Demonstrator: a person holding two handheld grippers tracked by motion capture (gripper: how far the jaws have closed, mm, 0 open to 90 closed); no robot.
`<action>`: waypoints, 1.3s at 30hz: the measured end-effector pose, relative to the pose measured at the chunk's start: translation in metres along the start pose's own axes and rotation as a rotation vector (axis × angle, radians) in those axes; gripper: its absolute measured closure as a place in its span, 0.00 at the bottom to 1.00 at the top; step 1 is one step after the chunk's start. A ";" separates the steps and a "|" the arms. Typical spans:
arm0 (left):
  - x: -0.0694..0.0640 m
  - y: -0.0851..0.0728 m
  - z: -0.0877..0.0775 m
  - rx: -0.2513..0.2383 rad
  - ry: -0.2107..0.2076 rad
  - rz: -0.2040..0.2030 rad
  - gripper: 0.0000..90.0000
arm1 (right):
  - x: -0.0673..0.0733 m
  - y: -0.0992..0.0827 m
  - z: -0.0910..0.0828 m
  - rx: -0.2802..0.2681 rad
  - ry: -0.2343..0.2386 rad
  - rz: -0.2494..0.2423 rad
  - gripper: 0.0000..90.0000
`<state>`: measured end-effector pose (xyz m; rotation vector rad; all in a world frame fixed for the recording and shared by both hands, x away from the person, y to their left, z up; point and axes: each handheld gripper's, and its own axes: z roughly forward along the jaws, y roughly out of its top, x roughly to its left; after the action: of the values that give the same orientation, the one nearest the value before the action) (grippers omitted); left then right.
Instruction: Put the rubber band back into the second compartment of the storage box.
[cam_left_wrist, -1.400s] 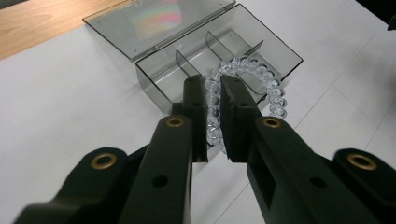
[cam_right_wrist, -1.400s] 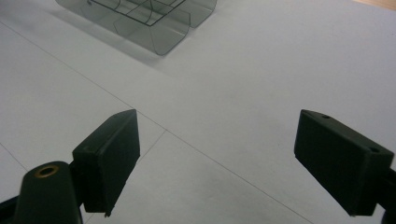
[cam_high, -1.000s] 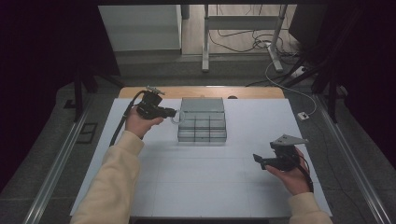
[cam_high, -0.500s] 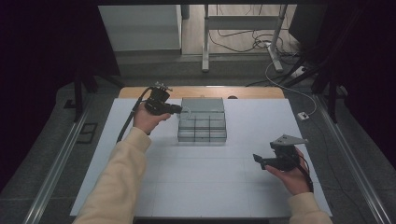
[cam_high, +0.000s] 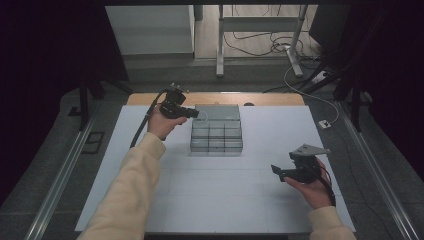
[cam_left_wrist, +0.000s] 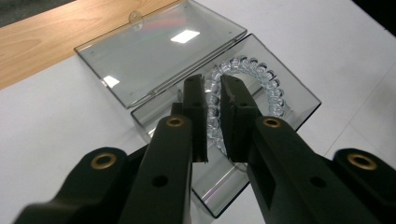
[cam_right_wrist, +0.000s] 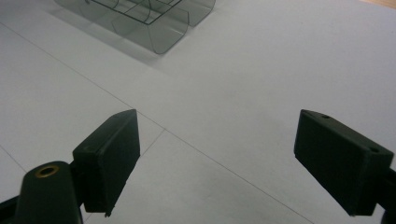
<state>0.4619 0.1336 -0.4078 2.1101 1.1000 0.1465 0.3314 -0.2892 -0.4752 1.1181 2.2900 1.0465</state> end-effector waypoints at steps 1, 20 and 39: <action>0.000 0.003 0.001 0.003 0.006 0.004 0.91 | 0.000 0.000 0.000 0.001 0.000 0.000 0.16; 0.001 0.030 0.023 0.030 0.025 0.002 0.91 | -0.001 -0.001 0.000 -0.001 -0.004 0.000 0.16; -0.001 0.047 0.051 0.049 0.033 -0.007 0.91 | -0.004 -0.002 0.000 0.003 -0.005 0.006 0.16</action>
<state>0.5135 0.0874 -0.4132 2.1537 1.1410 0.1527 0.3324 -0.2930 -0.4763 1.1277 2.2869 1.0416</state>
